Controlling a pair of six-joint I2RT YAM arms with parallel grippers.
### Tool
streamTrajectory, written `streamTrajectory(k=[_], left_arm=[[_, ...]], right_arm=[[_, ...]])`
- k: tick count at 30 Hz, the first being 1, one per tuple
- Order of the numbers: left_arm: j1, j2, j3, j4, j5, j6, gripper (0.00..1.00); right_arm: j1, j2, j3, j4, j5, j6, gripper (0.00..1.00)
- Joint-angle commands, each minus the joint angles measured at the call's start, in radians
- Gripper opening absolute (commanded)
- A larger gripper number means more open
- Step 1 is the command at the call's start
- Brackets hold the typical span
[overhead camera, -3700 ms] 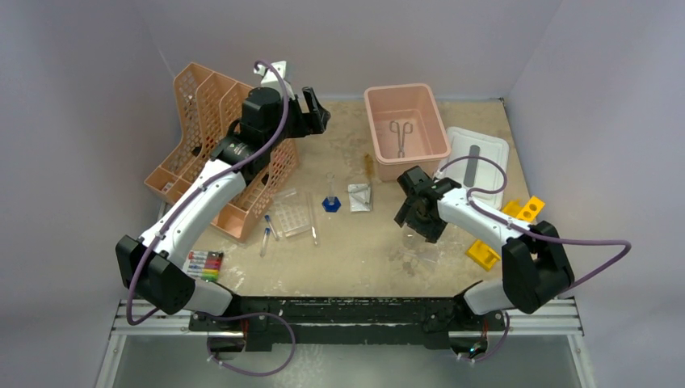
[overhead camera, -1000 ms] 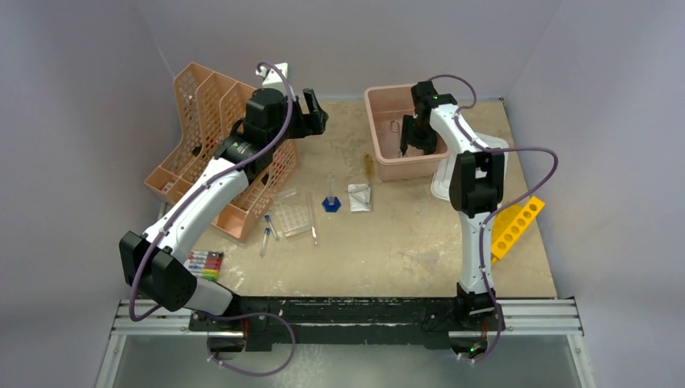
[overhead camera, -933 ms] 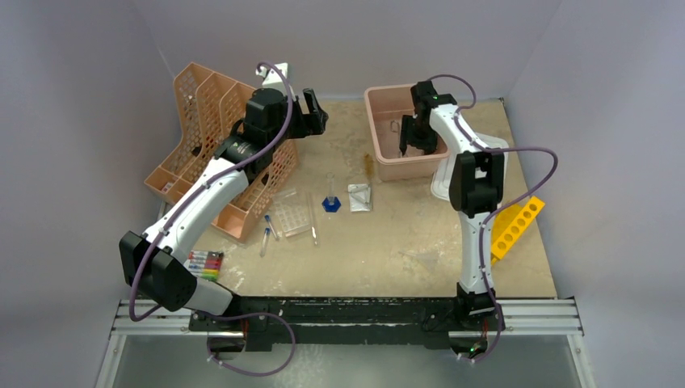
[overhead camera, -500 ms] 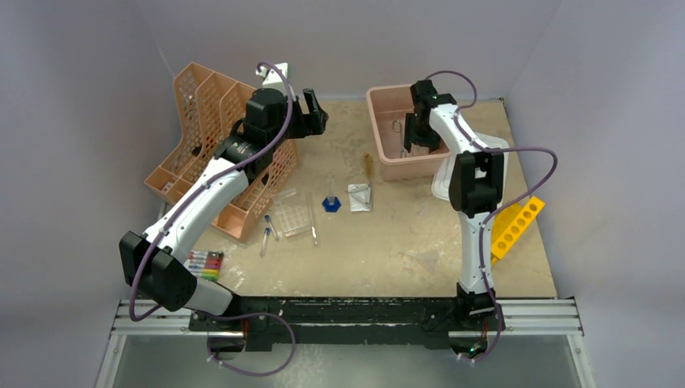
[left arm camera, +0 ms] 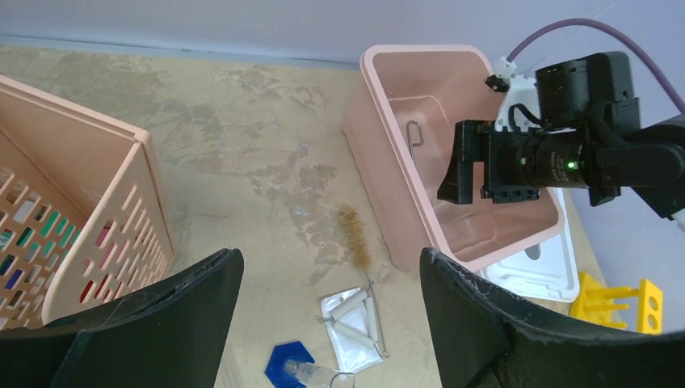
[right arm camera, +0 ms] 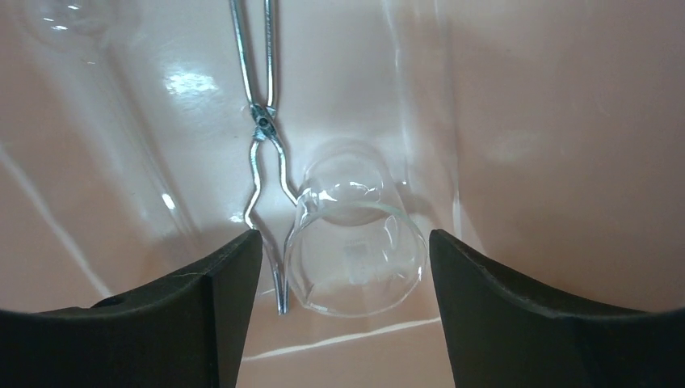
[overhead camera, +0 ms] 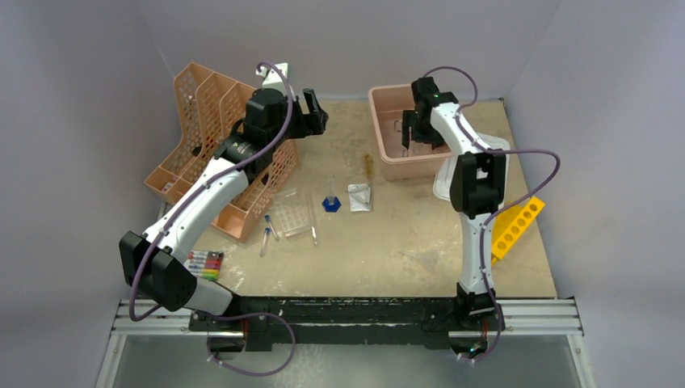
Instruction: Organize the chemistry lab equipment
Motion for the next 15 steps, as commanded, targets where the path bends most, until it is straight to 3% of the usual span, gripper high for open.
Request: streamTrajectory(k=[1, 8, 15], left_arm=[[0.005, -0.019, 0.042, 0.023, 0.006, 0.008, 0.80], [0.005, -0.023, 0.051, 0.010, 0.007, 0.024, 0.80], [0.005, -0.036, 0.051, -0.001, 0.019, 0.044, 0.80]], right_arm=[[-0.003, -0.156, 0.059, 0.007, -0.057, -0.003, 0.77], [-0.003, -0.340, -0.035, 0.067, -0.123, 0.010, 0.77], [0.008, -0.607, -0.315, 0.117, -0.207, 0.031, 0.75]])
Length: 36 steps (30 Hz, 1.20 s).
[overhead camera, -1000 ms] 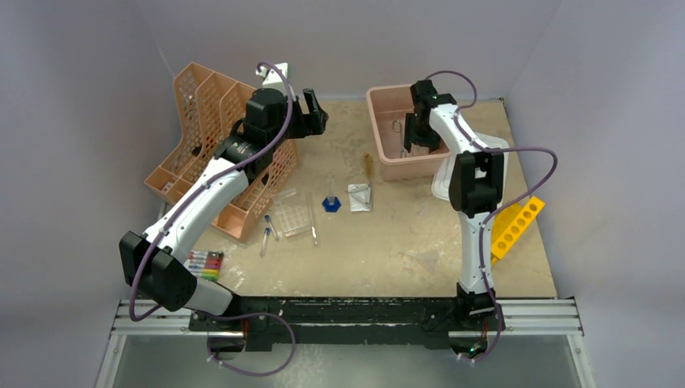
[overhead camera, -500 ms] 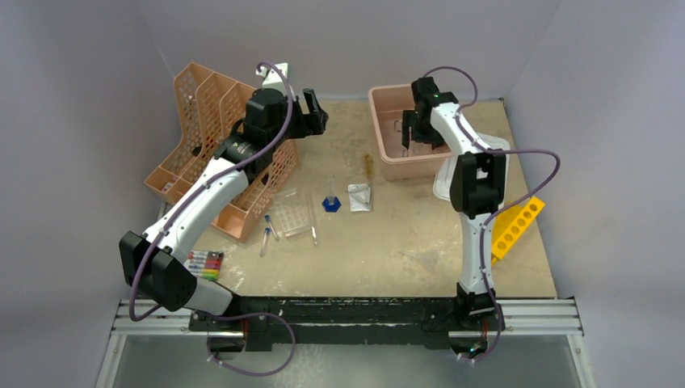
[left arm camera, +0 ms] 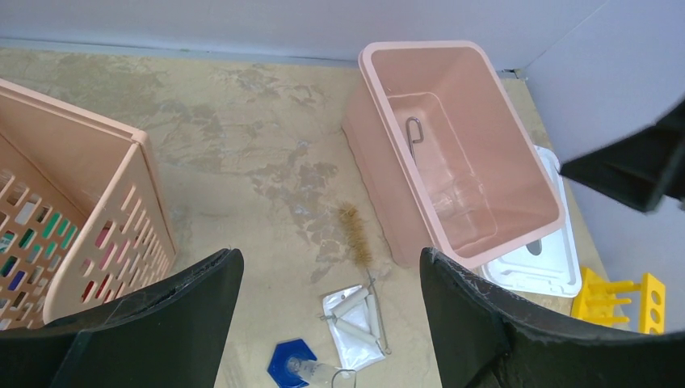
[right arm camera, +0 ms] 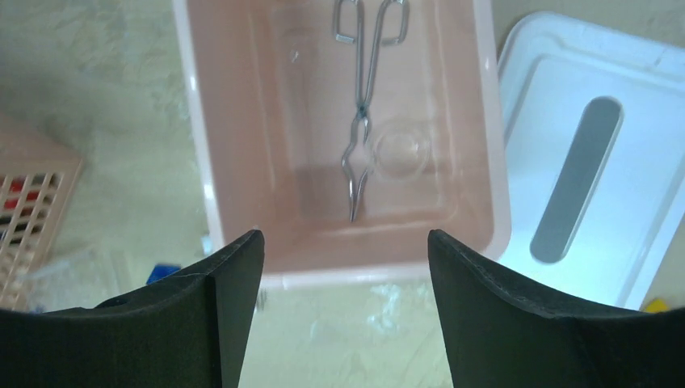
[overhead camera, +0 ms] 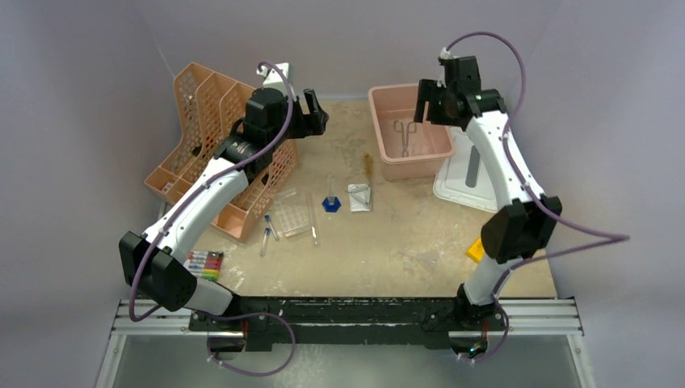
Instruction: Organize the chemistry lab equipment
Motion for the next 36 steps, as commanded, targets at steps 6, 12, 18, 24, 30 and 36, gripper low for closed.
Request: streamTrajectory(k=[6, 12, 18, 24, 30, 36], left_arm=[[0.005, -0.039, 0.055, 0.006, 0.018, 0.042, 0.80], [0.005, -0.043, 0.060, 0.018, 0.039, 0.038, 0.80], [0.005, -0.067, 0.056, 0.012, 0.052, 0.033, 0.80], [0.005, -0.109, 0.030, 0.014, 0.044, 0.030, 0.80], [0.005, -0.132, 0.012, 0.013, 0.037, 0.028, 0.80], [0.005, -0.142, 0.000, 0.012, 0.026, 0.034, 0.80]], right_arm=[[0.049, -0.351, -0.441, 0.003, -0.112, 0.083, 0.74], [0.190, -0.485, -0.664, -0.057, -0.053, 0.168, 0.72], [0.306, -0.478, -0.836, -0.012, -0.083, 0.175, 0.66], [0.414, -0.343, -0.853, -0.061, -0.074, 0.181, 0.66], [0.471, -0.192, -0.815, -0.155, -0.025, 0.167, 0.64], [0.499, -0.095, -0.787, -0.243, 0.040, 0.142, 0.61]])
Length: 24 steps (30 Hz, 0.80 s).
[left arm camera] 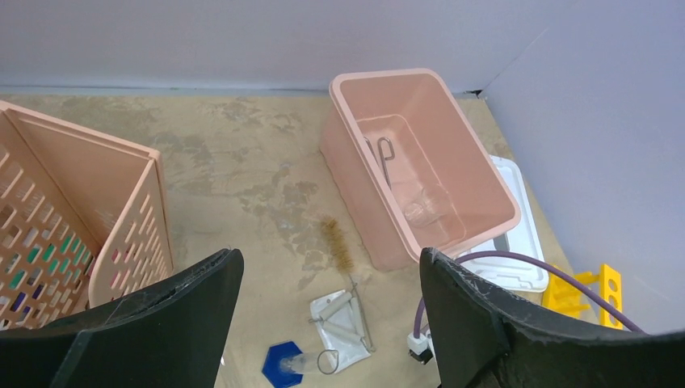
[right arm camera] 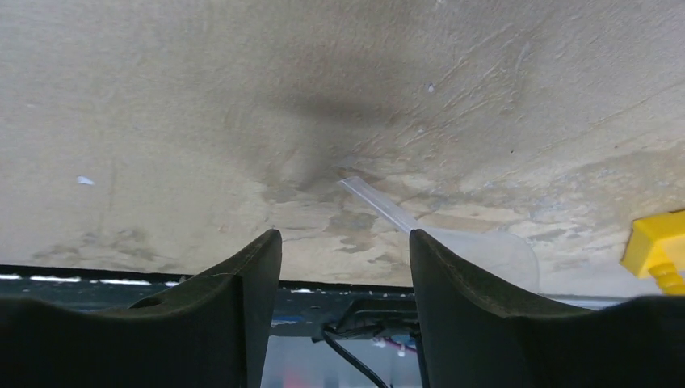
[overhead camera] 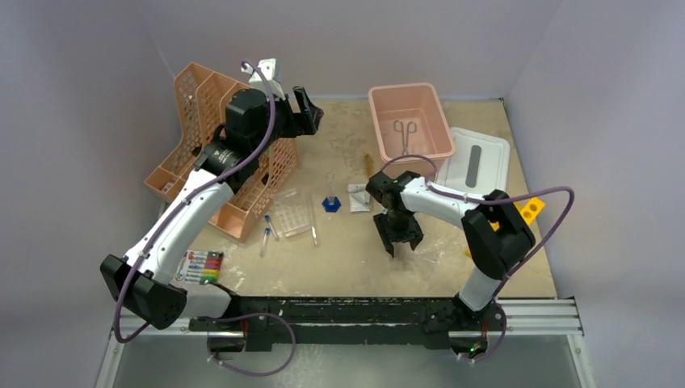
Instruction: Organize the chemistry lab equipment
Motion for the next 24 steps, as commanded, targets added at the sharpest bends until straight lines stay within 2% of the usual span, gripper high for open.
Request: streamTrajectory(k=[1, 11, 22, 24], left_arm=[[0.005, -0.028, -0.007, 0.034, -0.010, 0.010, 0.80], [0.005, -0.021, -0.001, 0.029, -0.025, 0.021, 0.80], [0.005, -0.017, 0.002, 0.024, -0.036, 0.026, 0.80], [0.005, -0.015, 0.004, 0.024, -0.036, 0.026, 0.80]], right_arm=[[0.018, 0.032, 0.052, -0.108, 0.075, -0.029, 0.61], [0.029, 0.132, 0.091, -0.087, 0.165, -0.089, 0.58], [0.029, 0.170, 0.073, -0.055, 0.074, -0.137, 0.43], [0.027, 0.178, 0.066, -0.043, 0.069, -0.142, 0.38]])
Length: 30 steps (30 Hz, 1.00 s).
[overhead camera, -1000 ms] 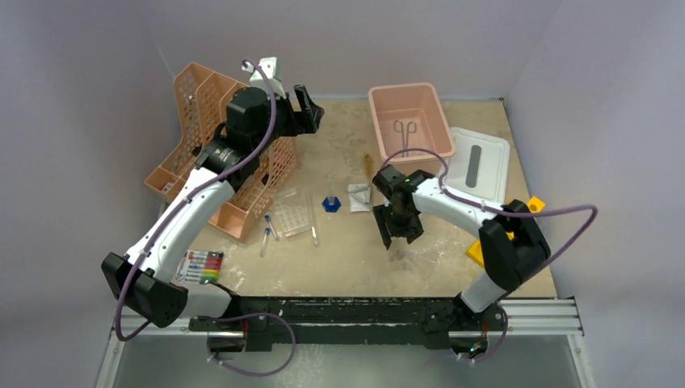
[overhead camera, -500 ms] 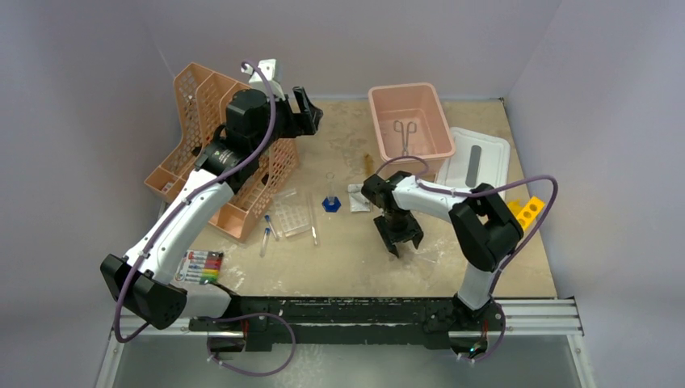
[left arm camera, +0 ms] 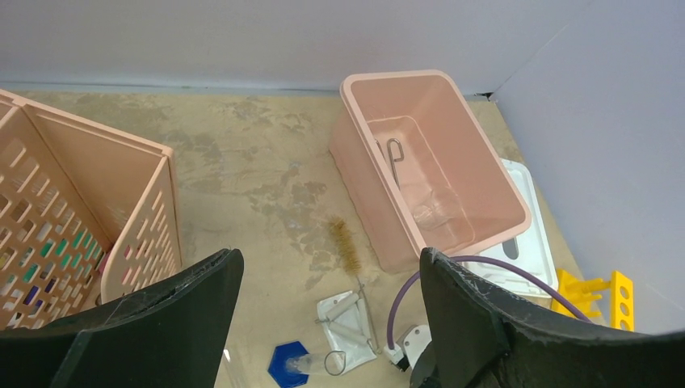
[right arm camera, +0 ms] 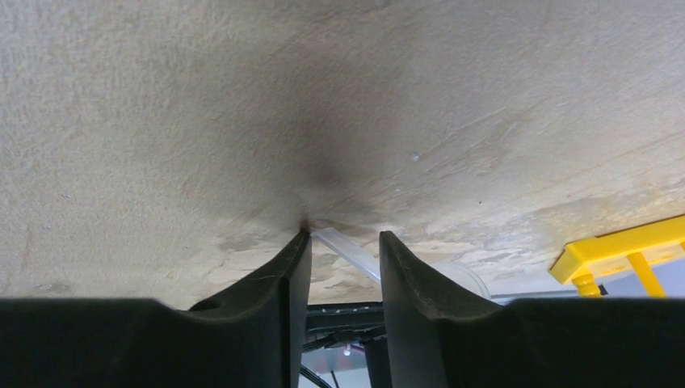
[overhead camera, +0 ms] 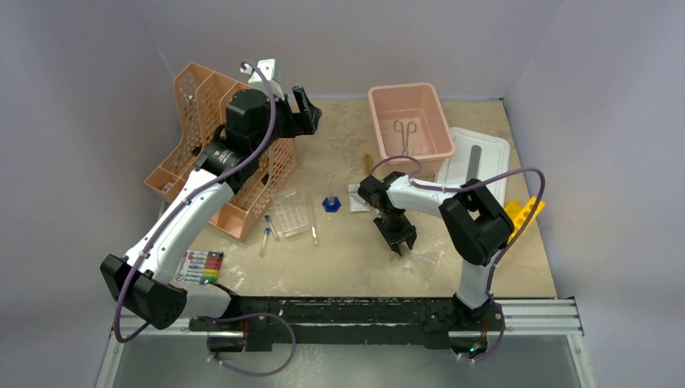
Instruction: Organize the chemistry lab equipment
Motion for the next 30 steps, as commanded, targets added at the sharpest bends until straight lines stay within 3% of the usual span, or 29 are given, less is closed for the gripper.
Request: streamTrajectory(k=[1, 8, 15, 24, 30], left_arm=[[0.005, -0.013, 0.013, 0.028, -0.012, 0.024, 0.80], [0.005, -0.008, 0.017, 0.028, -0.012, 0.025, 0.80], [0.005, -0.005, 0.017, 0.026, -0.011, 0.024, 0.80], [0.005, -0.005, 0.015, 0.026, -0.009, 0.022, 0.80], [0.005, -0.003, 0.012, 0.028, -0.011, 0.024, 0.80]], right_arm=[[0.002, 0.017, 0.000, 0.008, -0.032, -0.028, 0.36], [-0.008, 0.038, 0.067, 0.063, 0.032, -0.020, 0.17], [-0.051, 0.046, 0.169, 0.151, 0.037, 0.043, 0.10], [-0.058, 0.045, 0.152, 0.309, 0.006, 0.108, 0.19], [-0.059, 0.024, 0.109, 0.286, 0.010, 0.123, 0.38]])
